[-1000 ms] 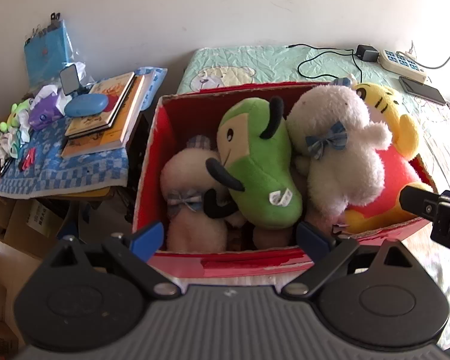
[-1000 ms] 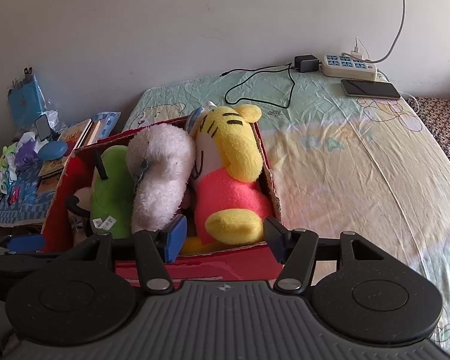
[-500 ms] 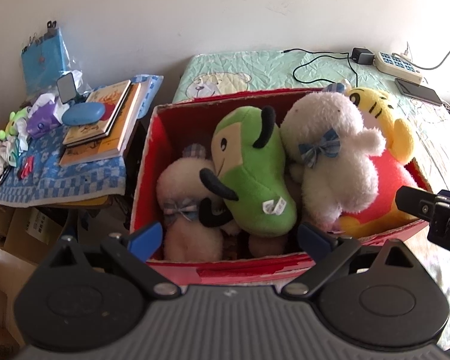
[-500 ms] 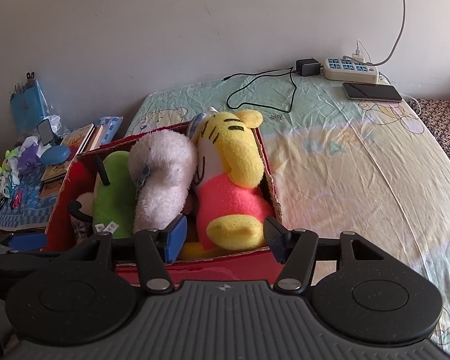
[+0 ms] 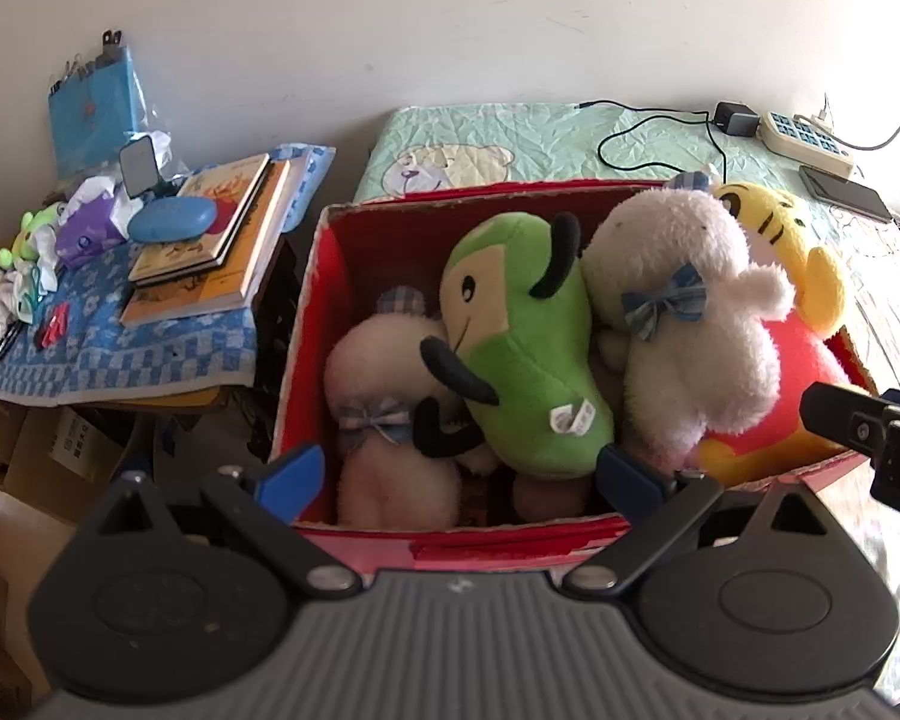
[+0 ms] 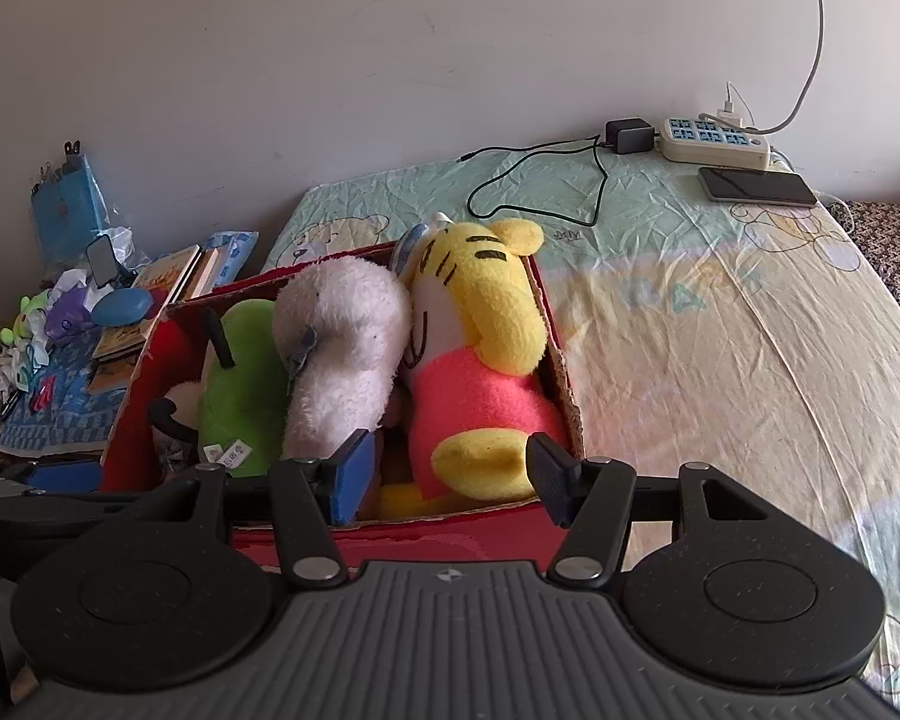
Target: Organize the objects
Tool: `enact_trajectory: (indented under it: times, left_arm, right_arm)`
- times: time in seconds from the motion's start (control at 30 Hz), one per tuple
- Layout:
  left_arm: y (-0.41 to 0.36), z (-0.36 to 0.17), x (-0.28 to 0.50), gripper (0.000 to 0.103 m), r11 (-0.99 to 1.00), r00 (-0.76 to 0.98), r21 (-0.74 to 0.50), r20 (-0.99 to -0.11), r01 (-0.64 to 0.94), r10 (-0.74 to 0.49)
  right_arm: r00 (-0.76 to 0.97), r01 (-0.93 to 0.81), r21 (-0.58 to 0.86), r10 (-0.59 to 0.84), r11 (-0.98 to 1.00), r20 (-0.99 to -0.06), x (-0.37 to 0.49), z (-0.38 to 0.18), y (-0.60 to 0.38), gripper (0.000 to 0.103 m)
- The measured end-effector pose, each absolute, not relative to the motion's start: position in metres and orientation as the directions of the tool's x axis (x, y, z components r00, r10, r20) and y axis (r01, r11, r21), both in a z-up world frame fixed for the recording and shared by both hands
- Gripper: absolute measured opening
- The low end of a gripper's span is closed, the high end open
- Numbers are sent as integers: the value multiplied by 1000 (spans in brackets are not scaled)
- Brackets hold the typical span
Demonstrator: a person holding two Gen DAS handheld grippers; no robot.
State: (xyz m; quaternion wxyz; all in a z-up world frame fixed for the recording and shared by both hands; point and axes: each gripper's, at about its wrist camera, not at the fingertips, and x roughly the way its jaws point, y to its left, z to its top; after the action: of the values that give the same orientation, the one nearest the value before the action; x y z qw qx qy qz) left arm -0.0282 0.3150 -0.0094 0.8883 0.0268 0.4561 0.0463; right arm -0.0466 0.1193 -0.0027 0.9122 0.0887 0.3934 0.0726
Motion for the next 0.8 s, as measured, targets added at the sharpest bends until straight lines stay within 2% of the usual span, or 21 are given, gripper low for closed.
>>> enact_trajectory:
  times: [0.8]
  left_arm:
    - [309,-9,-30,98,994,584,98,-805,-41,104]
  right_arm:
    - [678,-71,248,230,966,-699,-50,-2,117,57]
